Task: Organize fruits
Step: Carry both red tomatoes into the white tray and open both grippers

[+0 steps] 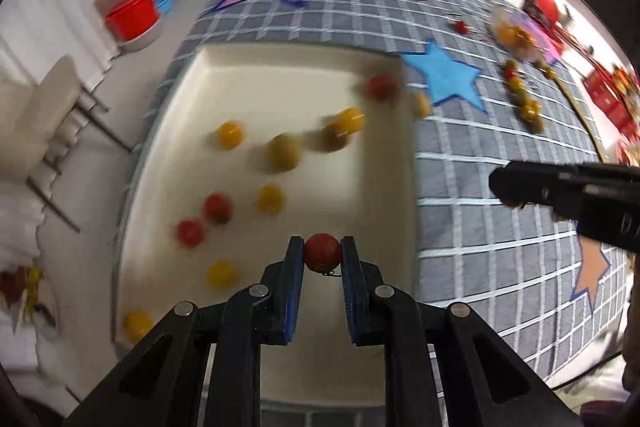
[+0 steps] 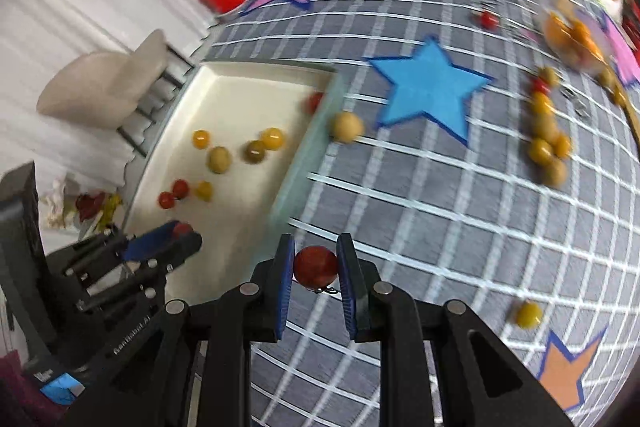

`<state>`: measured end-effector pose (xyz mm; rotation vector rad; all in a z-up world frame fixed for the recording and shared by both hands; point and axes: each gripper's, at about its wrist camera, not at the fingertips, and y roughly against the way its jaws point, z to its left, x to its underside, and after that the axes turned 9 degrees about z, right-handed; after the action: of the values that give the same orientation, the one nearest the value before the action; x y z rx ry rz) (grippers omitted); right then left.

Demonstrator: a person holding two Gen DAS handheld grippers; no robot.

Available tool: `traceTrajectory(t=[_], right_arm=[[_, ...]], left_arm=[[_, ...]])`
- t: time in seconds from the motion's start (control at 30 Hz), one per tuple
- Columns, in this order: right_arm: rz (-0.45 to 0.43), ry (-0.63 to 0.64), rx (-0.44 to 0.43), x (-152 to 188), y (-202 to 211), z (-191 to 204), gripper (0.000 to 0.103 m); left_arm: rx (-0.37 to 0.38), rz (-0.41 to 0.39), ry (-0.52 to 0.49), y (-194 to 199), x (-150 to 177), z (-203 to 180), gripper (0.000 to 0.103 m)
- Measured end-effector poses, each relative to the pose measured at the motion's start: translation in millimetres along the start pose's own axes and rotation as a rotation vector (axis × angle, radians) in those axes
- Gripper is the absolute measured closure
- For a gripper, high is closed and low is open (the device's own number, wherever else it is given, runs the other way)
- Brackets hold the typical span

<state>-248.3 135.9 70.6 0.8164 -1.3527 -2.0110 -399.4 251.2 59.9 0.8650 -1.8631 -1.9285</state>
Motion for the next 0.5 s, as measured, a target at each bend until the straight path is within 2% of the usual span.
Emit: traceTrajectory(t=[0.27,0.5], right_arm=[[0.056,0.11,-0.03,-26,-29,48,0.079],[0.096,0.139,-0.024,-43,-53,63,0.079]], left_arm=[[-0.041,0.005,0.134,-2,21,44,0.083],[-0.055,0.031,0.195,-16,32,60,0.083]])
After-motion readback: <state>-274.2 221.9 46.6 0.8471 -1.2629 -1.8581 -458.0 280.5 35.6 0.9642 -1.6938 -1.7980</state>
